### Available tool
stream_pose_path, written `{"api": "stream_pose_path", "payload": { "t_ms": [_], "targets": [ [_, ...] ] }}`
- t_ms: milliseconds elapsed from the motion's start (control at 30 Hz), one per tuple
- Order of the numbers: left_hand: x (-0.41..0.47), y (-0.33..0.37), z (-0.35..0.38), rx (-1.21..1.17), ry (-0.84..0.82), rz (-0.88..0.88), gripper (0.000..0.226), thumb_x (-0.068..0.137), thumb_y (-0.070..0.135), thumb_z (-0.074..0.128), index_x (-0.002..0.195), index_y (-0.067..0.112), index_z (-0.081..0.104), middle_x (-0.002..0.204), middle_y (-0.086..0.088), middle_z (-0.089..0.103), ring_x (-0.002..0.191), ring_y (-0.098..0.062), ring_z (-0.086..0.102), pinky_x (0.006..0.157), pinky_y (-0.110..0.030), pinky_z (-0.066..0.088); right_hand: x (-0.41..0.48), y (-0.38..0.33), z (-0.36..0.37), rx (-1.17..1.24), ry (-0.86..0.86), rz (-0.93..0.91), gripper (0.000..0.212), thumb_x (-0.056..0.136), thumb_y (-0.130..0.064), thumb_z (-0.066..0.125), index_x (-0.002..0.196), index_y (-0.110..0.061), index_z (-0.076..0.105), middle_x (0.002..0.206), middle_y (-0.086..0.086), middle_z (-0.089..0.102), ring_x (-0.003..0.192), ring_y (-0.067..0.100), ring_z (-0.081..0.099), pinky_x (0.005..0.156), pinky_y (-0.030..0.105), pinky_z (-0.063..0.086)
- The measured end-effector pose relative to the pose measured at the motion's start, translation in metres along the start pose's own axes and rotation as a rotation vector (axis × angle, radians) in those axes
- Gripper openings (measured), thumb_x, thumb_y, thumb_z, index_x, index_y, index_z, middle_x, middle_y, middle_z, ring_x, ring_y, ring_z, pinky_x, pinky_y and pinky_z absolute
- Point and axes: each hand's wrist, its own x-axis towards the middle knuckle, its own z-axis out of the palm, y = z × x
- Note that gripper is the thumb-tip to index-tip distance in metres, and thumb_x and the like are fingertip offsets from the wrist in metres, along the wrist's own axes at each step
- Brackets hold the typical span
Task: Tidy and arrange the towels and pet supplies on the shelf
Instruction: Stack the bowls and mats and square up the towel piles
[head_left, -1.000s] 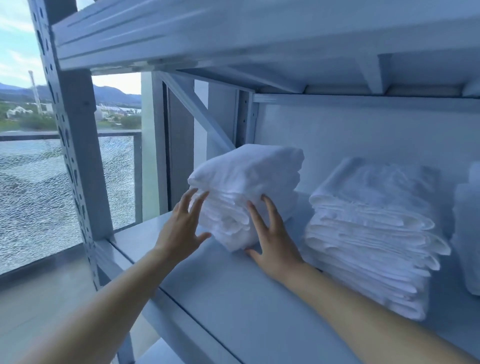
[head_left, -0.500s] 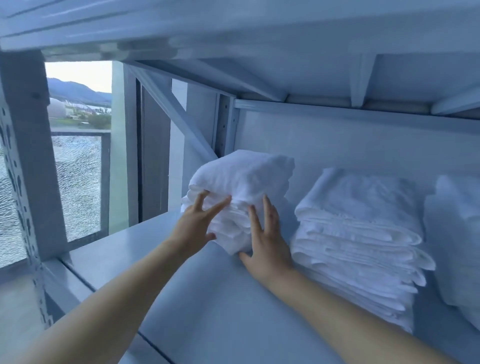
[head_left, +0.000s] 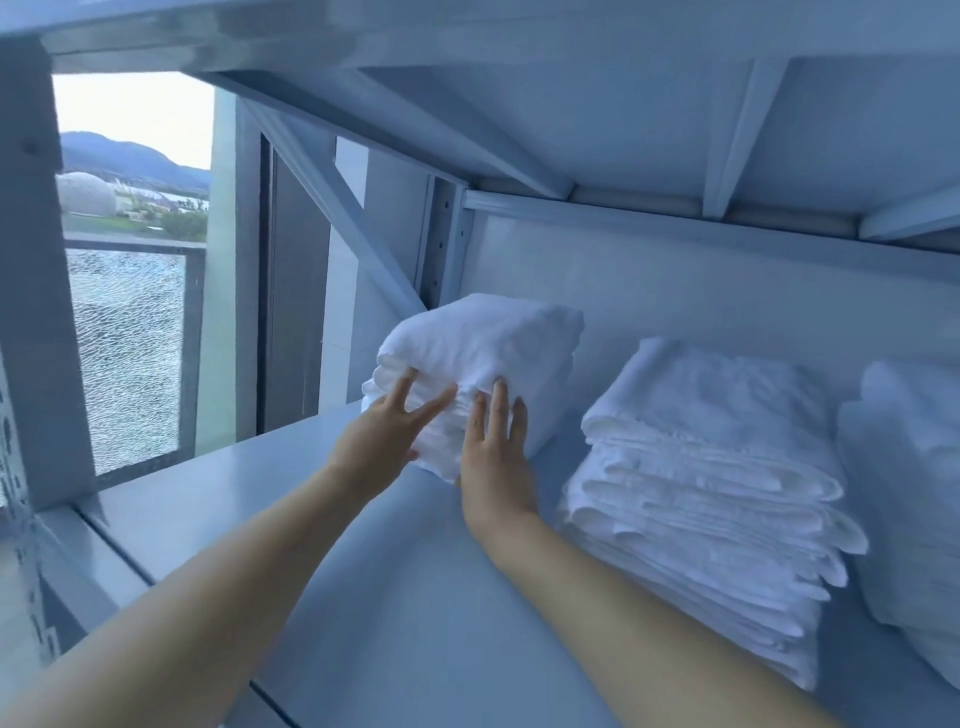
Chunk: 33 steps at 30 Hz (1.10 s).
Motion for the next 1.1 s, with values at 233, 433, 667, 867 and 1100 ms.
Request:
{"api": "stream_pose_path", "payload": {
  "t_ms": [233,433,667,867,1100],
  "targets": [
    [0.02,0.003,0.006,0.095,-0.089,-0.002,0.103,0.076,0.015,0.075,0.147,0.038,0.005,0.155,-0.016,-0.001,0.123,-0.034,0.045,0.077,-0.038,0.052,0.014,0.009,0.005,0.066,-0.146,0.002,0.089,0.088,-0.011,0.061,0.148,-0.007,-0.005,0.155,0.01,-0.018,0.144,0.031,0.0,0.099,0.031,0.045],
    [0.016,0.002,0.014,-0.071,-0.013,-0.057,0.079,0.087,0.012,0.061,0.143,0.047,0.016,0.157,-0.002,0.007,0.127,-0.03,0.042,0.065,-0.037,0.05,0.016,0.011,0.008,0.08,-0.094,0.048,0.091,0.087,-0.018,0.063,0.148,-0.01,-0.005,0.155,0.005,-0.02,0.144,0.03,-0.001,0.096,0.039,0.046],
    [0.017,-0.003,-0.003,-0.083,0.042,0.007,0.05,0.086,0.027,0.065,0.131,0.041,0.048,0.15,0.005,0.031,0.125,-0.027,0.045,0.078,-0.04,0.051,-0.011,0.021,0.004,0.212,-0.091,-0.055,0.066,0.096,-0.023,0.045,0.149,-0.011,0.007,0.156,0.003,-0.018,0.145,0.026,-0.002,0.103,0.038,0.038],
    [0.017,-0.005,0.005,-0.091,-0.11,-0.001,0.054,0.094,0.027,0.051,0.141,0.043,0.03,0.157,0.008,0.008,0.144,-0.016,0.011,0.096,-0.044,0.046,-0.005,0.024,0.005,0.188,-0.23,-0.034,0.067,0.095,-0.015,0.039,0.149,-0.015,-0.001,0.153,-0.001,-0.029,0.145,0.021,-0.011,0.109,0.038,0.031],
    [0.011,0.016,0.007,-0.044,-0.2,-0.124,0.06,0.096,0.032,0.045,0.146,0.042,0.012,0.156,0.011,-0.011,0.145,-0.019,-0.002,0.094,-0.042,0.044,0.001,0.023,-0.026,0.225,-0.38,-0.003,0.068,0.093,-0.014,0.04,0.15,-0.014,0.002,0.154,-0.004,-0.024,0.144,0.017,-0.013,0.112,0.039,0.028]
  ]
}}
